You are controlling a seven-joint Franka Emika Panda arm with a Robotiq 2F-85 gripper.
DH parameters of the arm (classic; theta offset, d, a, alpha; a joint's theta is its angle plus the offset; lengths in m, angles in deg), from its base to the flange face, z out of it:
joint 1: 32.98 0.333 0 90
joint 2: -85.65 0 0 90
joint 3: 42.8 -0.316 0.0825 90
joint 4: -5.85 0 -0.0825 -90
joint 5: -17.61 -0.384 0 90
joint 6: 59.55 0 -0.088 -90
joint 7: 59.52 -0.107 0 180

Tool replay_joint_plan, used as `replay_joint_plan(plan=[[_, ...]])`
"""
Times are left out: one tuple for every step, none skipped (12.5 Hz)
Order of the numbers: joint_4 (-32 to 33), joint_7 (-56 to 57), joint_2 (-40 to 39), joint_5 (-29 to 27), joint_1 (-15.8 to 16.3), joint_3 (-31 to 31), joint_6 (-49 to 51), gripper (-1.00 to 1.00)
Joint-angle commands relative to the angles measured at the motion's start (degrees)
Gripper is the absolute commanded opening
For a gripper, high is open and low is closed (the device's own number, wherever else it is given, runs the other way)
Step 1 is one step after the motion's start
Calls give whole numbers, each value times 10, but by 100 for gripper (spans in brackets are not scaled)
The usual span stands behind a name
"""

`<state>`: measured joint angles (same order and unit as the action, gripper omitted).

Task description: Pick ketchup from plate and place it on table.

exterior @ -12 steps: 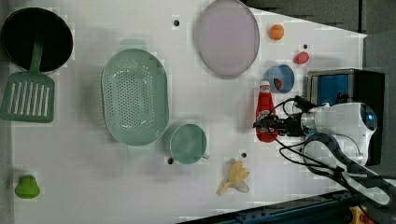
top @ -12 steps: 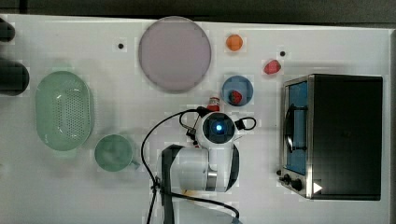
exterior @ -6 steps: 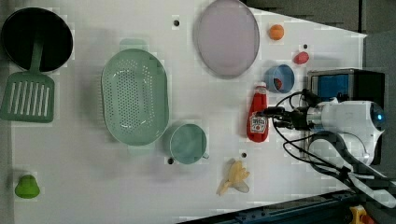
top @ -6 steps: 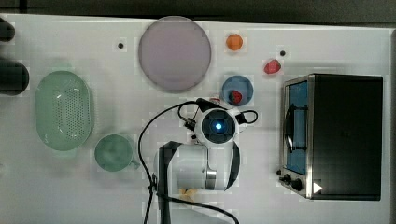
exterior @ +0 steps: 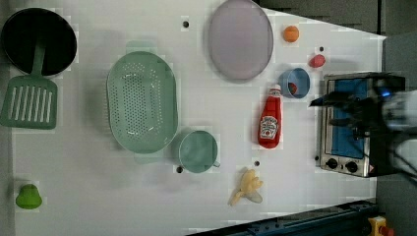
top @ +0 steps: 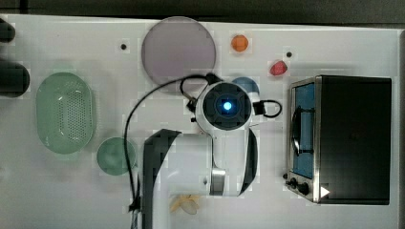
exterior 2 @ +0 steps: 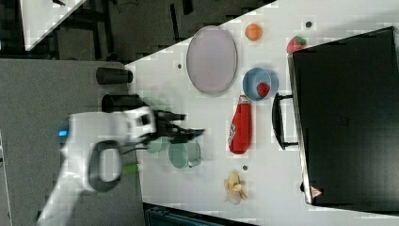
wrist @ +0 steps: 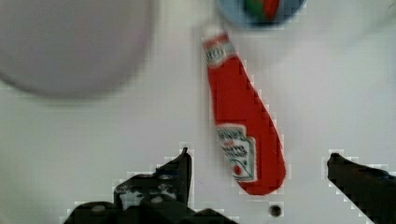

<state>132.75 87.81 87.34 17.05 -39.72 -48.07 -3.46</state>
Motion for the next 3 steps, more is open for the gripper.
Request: replay_joint_plan(plan=[[-89,-117,64,2,3,-13,78,100],[-114,-140,76,2,3,-14,133,100],[-136,-150,85,2,3,-14,188,100]])
